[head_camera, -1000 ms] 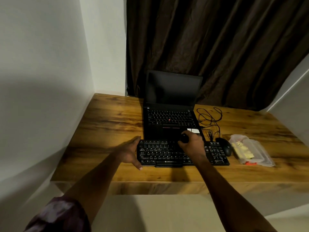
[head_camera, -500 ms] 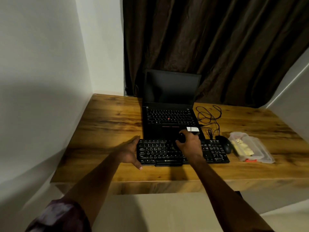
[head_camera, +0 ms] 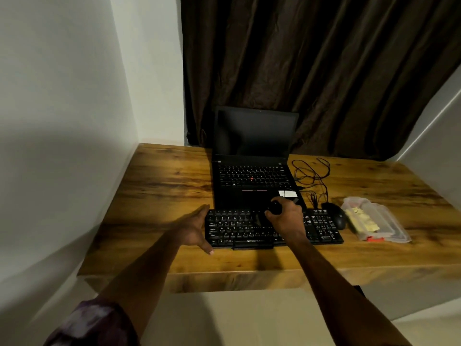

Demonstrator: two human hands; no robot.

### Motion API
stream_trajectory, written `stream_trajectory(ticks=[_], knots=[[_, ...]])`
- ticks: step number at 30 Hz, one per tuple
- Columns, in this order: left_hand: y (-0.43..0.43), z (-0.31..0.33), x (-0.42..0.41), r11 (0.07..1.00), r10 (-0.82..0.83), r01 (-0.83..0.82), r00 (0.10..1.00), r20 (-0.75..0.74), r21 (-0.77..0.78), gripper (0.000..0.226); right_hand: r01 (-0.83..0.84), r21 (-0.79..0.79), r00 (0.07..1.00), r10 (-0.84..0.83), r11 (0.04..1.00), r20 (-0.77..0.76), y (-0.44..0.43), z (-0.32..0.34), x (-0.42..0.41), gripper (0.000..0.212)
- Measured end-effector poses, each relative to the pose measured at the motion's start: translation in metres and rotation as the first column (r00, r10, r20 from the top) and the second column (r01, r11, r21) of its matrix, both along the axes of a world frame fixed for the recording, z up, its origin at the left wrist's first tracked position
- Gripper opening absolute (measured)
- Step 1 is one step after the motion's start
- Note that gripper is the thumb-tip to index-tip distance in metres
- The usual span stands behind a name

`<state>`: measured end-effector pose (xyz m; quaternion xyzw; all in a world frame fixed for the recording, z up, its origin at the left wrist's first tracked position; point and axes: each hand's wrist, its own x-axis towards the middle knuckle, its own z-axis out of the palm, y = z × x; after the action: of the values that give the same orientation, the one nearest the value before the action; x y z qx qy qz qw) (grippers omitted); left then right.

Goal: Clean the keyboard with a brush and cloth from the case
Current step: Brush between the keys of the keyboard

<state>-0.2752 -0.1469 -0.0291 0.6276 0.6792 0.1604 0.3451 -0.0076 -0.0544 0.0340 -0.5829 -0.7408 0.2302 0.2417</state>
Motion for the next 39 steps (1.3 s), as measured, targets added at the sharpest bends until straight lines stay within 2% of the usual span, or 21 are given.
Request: stream_trajectory(ticks=[4,9,14,18,23,30,33,36,39], knots=[[-0.001,-0.002,-0.001,1.000,0.008,-0.008,1.000,0.023,0.001,0.144,-0.038,0.017,0.999,0.038,0.999,0.005,-0.008,0.001,-0.017,0.038],[-0.001,-0.006,-0.004,1.000,0.001,-0.002,1.000,0.031,0.024,0.138,-0.114,-0.061,0.991,0.110,0.992,-0.070,-0.024,0.000,-0.047,0.036],[-0.002,-0.003,-0.003,1.000,0.001,-0.001,1.000,-0.001,0.010,0.144,-0.094,-0.038,0.994,0.091,0.995,-0.064,0.005,-0.036,-0.029,0.047],[-0.003,-0.001,0.001,1.000,0.017,-0.017,1.000,-0.026,-0.003,0.138,-0.006,-0.007,0.999,0.005,1.000,-0.035,-0.004,-0.012,-0.018,0.040],[-0.003,-0.003,-0.002,0.998,0.037,-0.038,0.999,-0.035,-0.049,0.157,-0.094,-0.022,0.995,0.094,0.995,-0.020,-0.018,-0.010,-0.039,0.038],[-0.003,-0.003,0.000,0.997,0.050,-0.054,0.996,-0.076,-0.059,0.160,-0.175,-0.043,0.983,0.172,0.984,-0.060,-0.022,-0.020,-0.066,0.039],[-0.004,-0.003,-0.001,0.997,0.051,-0.055,0.996,-0.068,-0.054,0.159,-0.130,-0.041,0.990,0.128,0.991,-0.058,-0.018,-0.014,-0.054,0.042],[-0.004,0.000,-0.001,0.999,0.032,-0.035,0.996,-0.081,-0.032,0.158,-0.075,-0.031,0.997,0.075,0.997,-0.003,-0.016,-0.008,-0.040,0.042],[-0.004,0.000,0.001,0.999,0.036,-0.039,0.996,-0.085,-0.031,0.155,-0.122,0.008,0.992,0.122,0.992,0.037,-0.025,-0.003,-0.051,0.040]])
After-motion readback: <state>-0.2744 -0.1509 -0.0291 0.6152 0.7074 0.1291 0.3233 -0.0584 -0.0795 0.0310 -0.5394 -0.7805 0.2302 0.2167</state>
